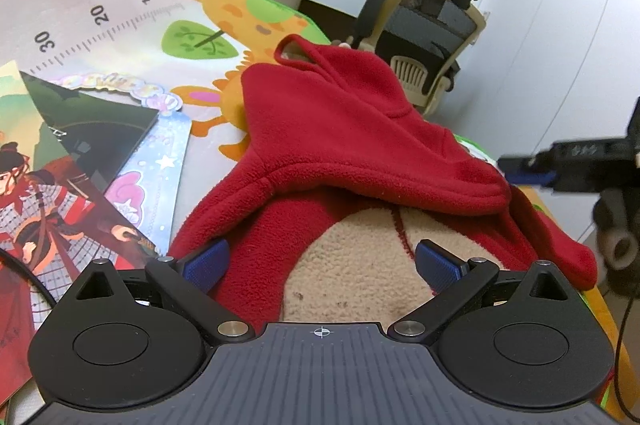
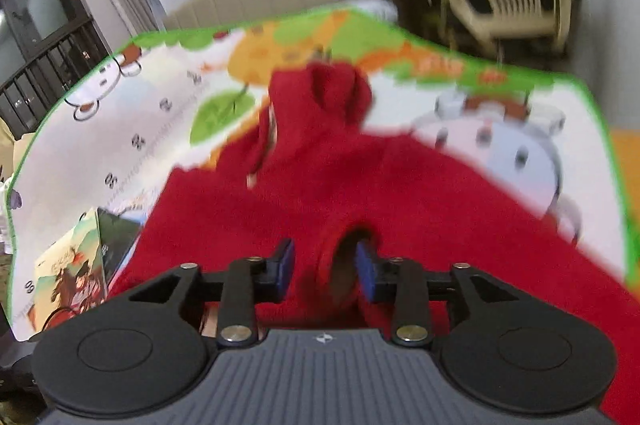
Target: Fold clothes
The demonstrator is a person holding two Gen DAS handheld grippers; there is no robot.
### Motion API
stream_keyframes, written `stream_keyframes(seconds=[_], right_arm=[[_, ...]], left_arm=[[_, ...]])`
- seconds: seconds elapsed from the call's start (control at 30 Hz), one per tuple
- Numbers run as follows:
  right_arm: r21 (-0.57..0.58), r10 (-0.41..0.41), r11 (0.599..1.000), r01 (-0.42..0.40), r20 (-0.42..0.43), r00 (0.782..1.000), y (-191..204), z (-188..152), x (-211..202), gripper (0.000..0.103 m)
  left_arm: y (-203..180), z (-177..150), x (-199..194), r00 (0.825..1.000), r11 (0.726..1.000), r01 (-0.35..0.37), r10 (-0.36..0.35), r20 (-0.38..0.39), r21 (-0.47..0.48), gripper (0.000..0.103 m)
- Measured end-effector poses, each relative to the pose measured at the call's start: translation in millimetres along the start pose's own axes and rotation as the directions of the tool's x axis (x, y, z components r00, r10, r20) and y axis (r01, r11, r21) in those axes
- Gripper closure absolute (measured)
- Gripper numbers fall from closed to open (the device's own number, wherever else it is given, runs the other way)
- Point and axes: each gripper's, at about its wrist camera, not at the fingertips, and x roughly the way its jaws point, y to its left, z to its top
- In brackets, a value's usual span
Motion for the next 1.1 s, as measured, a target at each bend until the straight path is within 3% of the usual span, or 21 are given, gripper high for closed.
stream_keyframes(seconds=[0.07,0.1,0.13,0.2,0.23,0.3,0.33,0.4,0.53,0.57,0.63,0.77,0.83,0.87,1.0,1.1], right_arm=[[-0.006,0.004,1.0,-0.004,-0.036,0.999,4.4,-0.5,17.4,0.068],[-0.025,-0.001,1.0,0.0,-0.044,0.999,11.9,3.1,28.9,0.078],[-0.059,-0.007,0.998,0.006,-0.03,1.0,22.3,11.7,35.7,0.094],[-0.145,0.031,0.989,-0.02,0.074,0.997,51.2,36.9,23.8,0.094],[-0.183,0.071,0.982,-0.04,0.164,0.984,63.5,49.3,4.5,0.095],[-0.255,0.154,0.965,-0.066,0.341,0.927,84.0,71.6,-37.7,0.095],[-0.268,0.173,0.961,-0.073,0.373,0.911,86.9,77.1,-48.2,0.095],[-0.271,0.19,0.959,-0.085,0.39,0.901,85.5,82.7,-59.2,0.094],[-0.213,-0.053,0.97,0.118,0.288,0.956,46.2,53.5,-14.1,0.094],[-0.183,-0.135,0.966,0.183,0.244,0.96,29.2,42.7,1.6,0.094],[-0.125,-0.261,0.95,0.288,0.195,0.946,-1.8,21.4,13.5,0.094],[-0.015,-0.177,0.983,0.184,0.214,0.961,-33.7,-0.6,-24.9,0.091],[-0.042,-0.124,0.99,0.138,0.239,0.963,-28.4,-1.9,-38.4,0.068],[-0.059,-0.103,0.991,0.121,0.248,0.963,-21.7,0.9,-38.6,0.062],[-0.063,-0.011,0.998,0.027,0.24,0.971,2.9,18.1,-15.4,0.053],[-0.042,0.024,0.999,-0.015,0.204,0.979,18.0,27.2,25.5,0.048]], left_arm=[[0.2,-0.1,-0.1,1.0,1.0,0.001,-0.001,0.001,-0.002,0.001],[0.2,-0.1,0.0,1.0,1.0,0.0,0.0,0.001,-0.003,0.001],[0.1,0.1,0.2,1.0,1.0,-0.001,0.001,0.0,-0.002,0.001],[-0.2,0.3,0.5,1.0,1.0,-0.004,0.004,-0.001,-0.001,0.001],[-0.3,0.2,0.4,1.0,1.0,-0.004,0.004,-0.001,-0.001,0.001],[-0.5,-0.1,0.0,1.0,1.0,-0.003,0.003,0.002,0.001,0.001],[-0.9,-0.3,-0.2,1.0,1.0,-0.002,0.002,0.003,0.004,0.001],[-0.6,-0.5,-0.2,1.0,1.0,-0.004,0.004,0.002,0.002,0.001],[4.5,-1.1,-1.5,1.0,0.999,-0.008,0.008,0.006,-0.035,0.001],[5.4,-1.5,-2.3,1.0,0.999,-0.007,0.007,0.01,-0.042,0.001],[0.5,-1.1,-1.9,1.0,0.999,-0.028,0.028,-0.002,-0.018,0.001],[-20.8,-0.4,6.7,0.995,0.991,-0.078,0.084,-0.052,0.109,0.0],[-27.9,-0.1,12.6,0.991,0.984,-0.099,0.111,-0.072,0.147,0.0],[-30.2,-0.5,14.2,0.989,0.981,-0.111,0.124,-0.077,0.159,0.0],[-31.4,-3.6,10.4,0.987,0.977,-0.13,0.143,-0.068,0.169,0.0],[-27.1,-3.1,7.4,0.988,0.981,-0.132,0.142,-0.065,0.144,0.0]])
